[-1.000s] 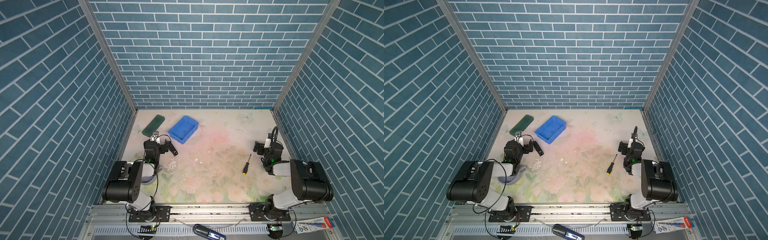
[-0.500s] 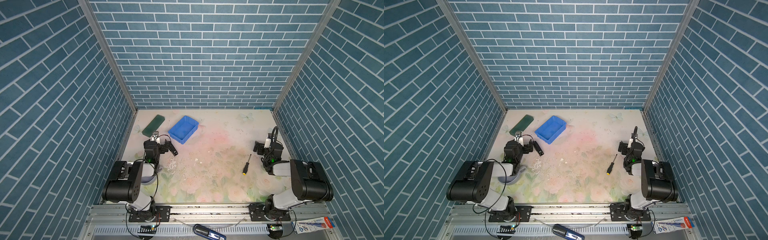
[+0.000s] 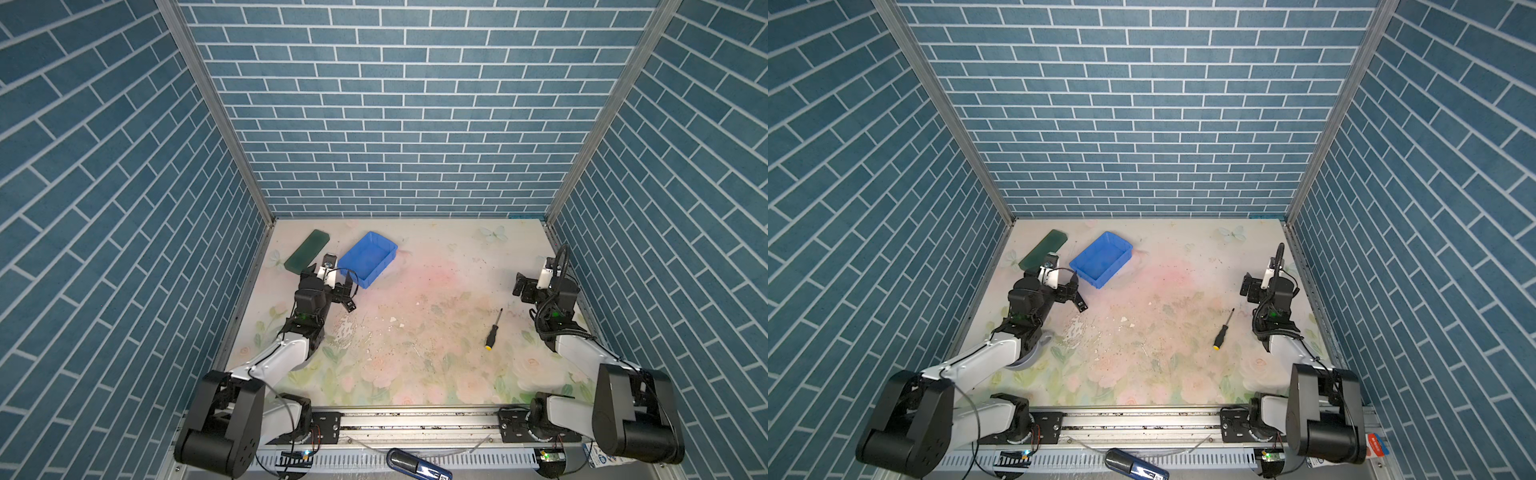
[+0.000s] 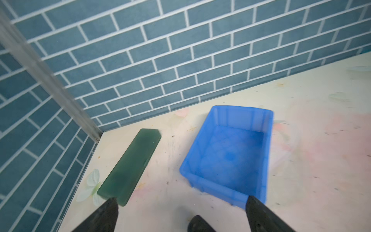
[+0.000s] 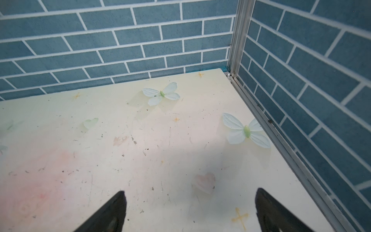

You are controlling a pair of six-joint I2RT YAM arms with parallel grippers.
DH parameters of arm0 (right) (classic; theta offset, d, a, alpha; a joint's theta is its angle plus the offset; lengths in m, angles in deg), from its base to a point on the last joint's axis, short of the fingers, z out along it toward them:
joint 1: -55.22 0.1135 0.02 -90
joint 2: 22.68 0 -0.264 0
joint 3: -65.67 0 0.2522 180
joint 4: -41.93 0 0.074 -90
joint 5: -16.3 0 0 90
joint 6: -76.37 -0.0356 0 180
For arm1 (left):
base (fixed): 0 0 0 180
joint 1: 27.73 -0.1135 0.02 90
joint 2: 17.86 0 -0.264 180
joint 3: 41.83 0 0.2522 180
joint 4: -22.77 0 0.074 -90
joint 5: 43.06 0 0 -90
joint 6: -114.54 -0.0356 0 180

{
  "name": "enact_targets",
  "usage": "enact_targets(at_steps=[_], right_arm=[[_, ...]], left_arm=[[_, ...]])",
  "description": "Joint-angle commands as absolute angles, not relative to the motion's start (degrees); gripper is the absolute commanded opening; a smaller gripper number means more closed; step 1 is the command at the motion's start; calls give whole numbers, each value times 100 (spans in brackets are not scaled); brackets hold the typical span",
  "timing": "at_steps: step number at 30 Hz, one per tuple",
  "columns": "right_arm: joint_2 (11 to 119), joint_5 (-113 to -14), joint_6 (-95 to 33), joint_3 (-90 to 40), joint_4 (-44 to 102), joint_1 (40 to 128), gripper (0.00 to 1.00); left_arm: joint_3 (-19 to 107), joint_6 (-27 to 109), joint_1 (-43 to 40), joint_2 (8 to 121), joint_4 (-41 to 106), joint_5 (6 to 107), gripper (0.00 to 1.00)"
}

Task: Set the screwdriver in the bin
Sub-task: 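Move the right gripper toward the black-and-yellow screwdriver while the left arm extends forward, then lower the right gripper over the screwdriver handle and close on it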

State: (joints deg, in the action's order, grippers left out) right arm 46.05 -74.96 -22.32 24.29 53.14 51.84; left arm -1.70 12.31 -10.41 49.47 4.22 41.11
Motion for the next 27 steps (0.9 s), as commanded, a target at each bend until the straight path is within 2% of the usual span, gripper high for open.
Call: enact_targets(at_steps=[1,6,10,17,21,27], right_arm=[[4307,-7536,-3096,1917,3810,5194,99],[4056,-7737,-3827,1657,2661,5473,99],[4009,-8002,-4285,1488,1851,6019,99],[4475,-8238,-5167,1262,906,6906,99],[4924,-8163,-5719,1227,738,7153,98],[5224,-7962,-6129,1291,815,7219,87]], left_arm=[[-1,895,-236,4804,1054,4113,100],[283,957,1189,5132,1028,4022,100],[659,925,2251,5787,867,3923,100],[1300,1384,3566,7076,351,3958,100],[1676,1177,3880,7615,268,4253,100],[1703,1125,3887,7697,257,4347,100]])
